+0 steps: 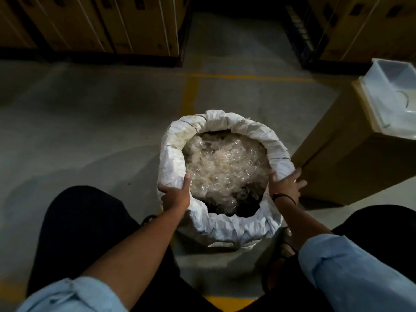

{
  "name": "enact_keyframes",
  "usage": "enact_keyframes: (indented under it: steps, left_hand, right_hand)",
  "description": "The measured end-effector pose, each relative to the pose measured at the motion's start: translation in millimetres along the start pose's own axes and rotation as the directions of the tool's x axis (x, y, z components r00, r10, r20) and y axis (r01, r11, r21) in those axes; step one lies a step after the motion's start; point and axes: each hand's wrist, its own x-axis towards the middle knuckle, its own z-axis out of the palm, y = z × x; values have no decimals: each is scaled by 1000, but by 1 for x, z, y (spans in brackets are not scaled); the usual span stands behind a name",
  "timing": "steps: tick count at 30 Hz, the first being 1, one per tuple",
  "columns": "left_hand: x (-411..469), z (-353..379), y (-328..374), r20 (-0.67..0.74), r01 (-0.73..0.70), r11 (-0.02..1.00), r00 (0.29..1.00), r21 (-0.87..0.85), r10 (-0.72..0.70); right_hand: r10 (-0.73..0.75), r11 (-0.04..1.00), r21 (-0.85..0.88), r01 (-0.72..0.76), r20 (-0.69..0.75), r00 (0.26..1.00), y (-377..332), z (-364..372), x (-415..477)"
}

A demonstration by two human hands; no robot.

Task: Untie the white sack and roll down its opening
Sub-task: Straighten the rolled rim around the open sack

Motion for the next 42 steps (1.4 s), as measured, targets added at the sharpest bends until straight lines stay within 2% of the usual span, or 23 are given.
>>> enact_keyframes:
  steps: [2, 5, 7, 8, 10, 12, 13, 15, 16, 17, 18, 19, 20, 21, 22, 24, 25, 28, 32, 35, 39, 41, 42]
  left_hand:
    - [-7, -3, 1, 38, -49, 999, 998, -2, 49]
    - [-8, -13, 11, -6, -34, 965, 999, -259, 33]
    - [-1, -31, 23, -59, 81, 865, 990, -495, -126]
    - [1, -39, 27, -3, 166, 775, 977, -610, -212]
    - [4, -51, 26, 139, 242, 596, 967, -766, -213]
    - [5, -55, 25, 191, 254, 574, 967, -779, -168]
    - [8, -53, 26, 183, 245, 631, 969, -736, -163]
    - [9, -51, 32, 66, 160, 865, 987, -476, -146]
    - [13, -49, 34, -43, 80, 962, 995, -262, -94]
    - [14, -48, 36, -184, -27, 999, 983, -26, 22]
    - [14, -46, 36, -284, -189, 961, 928, 200, 241]
    - [10, -43, 37, -273, -399, 831, 811, 388, 517]
    - [3, -38, 39, -133, -592, 627, 665, 507, 735]
    - [-5, -30, 44, 82, -745, 431, 540, 509, 837]
    - [-16, -22, 50, 312, -845, 311, 465, 434, 828]
    - [-33, -3, 55, 688, -916, 233, 399, 327, 606]
    - [-38, 4, 54, 794, -925, 208, 380, 319, 475]
    - [-42, 16, 35, 910, -925, 78, 379, 371, 167]
    - [-48, 17, 19, 887, -865, -201, 460, 459, 44]
    - [-55, 18, 8, 883, -797, -379, 431, 470, 187]
    - [-53, 3, 3, 722, -772, -282, 306, 569, 621]
    - [-49, 2, -1, 669, -762, -259, 288, 593, 685]
    - [-47, 4, -2, 670, -768, -239, 309, 594, 675]
  right_hand:
    - [47, 991, 127, -51, 35, 998, -1, -2, -1]
    - [83, 959, 260, -113, 124, 989, -4, -22, 5]
    - [80, 933, 310, -181, 313, 946, -3, -44, 18]
    - [66, 945, 270, -183, 389, 919, 2, -49, 30]
    - [-26, 984, 174, -46, 394, 919, 23, -43, 61]
    - [-28, 968, 242, -73, 389, 921, 22, -38, 69]
    - [6, 938, 321, -129, 359, 933, 16, -39, 56]
    - [79, 981, 164, -103, 143, 987, 0, -46, 33]
    - [-22, 1000, -15, 23, 28, 999, -6, -50, 29]
    - [-238, 952, -215, 217, -77, 968, -11, -52, 25]
    - [-496, 821, -373, 432, -89, 864, -17, -57, 19]
    - [-676, 666, -433, 607, -6, 737, -23, -58, 14]
    - [-757, 541, -408, 735, 144, 637, -32, -56, 5]
    - [-778, 452, -331, 828, 307, 548, -38, -49, -4]
    - [-751, 389, -247, 888, 474, 460, -44, -42, -17]
    - [-643, 292, -141, 946, 703, 303, -44, -24, -39]
    - [-580, 241, -146, 960, 771, 263, -38, -14, -47]
    - [-359, 138, -235, 962, 894, 269, -14, 4, -54]
    - [-242, -51, -315, 948, 924, 294, 9, 12, -60]
    - [-450, -184, -369, 911, 856, 256, 15, 5, -66]
    - [-826, -46, -412, 910, 528, 197, 28, -3, -49]
    - [-834, -15, -441, 898, 501, 232, 26, 3, -43]
    - [-789, -7, -444, 896, 553, 268, 23, 6, -42]
